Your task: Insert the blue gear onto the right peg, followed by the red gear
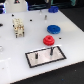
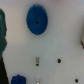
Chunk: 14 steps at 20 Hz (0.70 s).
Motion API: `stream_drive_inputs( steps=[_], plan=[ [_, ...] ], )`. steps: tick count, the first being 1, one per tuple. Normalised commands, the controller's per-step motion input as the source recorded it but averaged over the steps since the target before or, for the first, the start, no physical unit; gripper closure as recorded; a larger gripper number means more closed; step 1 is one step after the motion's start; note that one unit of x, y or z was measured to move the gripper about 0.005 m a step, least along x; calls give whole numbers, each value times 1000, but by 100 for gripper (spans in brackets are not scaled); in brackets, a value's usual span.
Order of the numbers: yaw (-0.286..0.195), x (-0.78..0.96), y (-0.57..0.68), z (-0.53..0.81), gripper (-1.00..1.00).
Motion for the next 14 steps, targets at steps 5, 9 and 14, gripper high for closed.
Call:
stream_drive_inputs(
  steps=[5,9,14],
  plan=[
    [0,-352,308,-460,-100],
    [0,-344,268,-497,-100],
    [0,-284,137,-542,-100]
  ],
)
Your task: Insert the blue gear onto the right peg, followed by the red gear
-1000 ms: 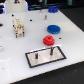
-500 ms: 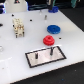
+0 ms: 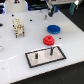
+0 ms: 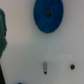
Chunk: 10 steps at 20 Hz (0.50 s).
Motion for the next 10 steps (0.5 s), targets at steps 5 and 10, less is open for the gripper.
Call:
stream_drive_inputs(
  steps=[5,10],
  plan=[
    [0,-281,28,-544,-100],
    [0,-214,-3,-529,-100]
  ],
)
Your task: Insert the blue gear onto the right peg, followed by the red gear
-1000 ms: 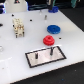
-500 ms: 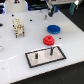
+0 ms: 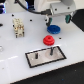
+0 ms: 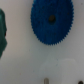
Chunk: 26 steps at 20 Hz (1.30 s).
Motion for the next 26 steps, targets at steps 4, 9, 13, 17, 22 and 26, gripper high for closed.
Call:
stream_drive_inputs(
  steps=[4,9,13,17,22,26],
  plan=[
    [0,-208,-12,-482,-100],
    [0,-233,-77,-268,100],
    [0,-386,-14,-169,100],
    [0,-312,-20,-97,100],
    [0,-90,-3,71,100],
    [0,241,-11,541,100]
  ],
)
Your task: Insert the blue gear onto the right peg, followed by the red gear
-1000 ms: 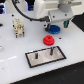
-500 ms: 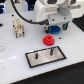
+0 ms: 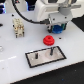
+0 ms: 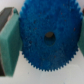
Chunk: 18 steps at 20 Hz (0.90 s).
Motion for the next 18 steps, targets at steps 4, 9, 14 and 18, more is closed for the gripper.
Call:
stream_drive_inputs(
  steps=[4,9,14,18],
  plan=[
    [0,452,-44,597,100],
    [0,605,-110,532,100],
    [0,670,-204,497,100],
    [0,682,-304,390,100]
  ],
)
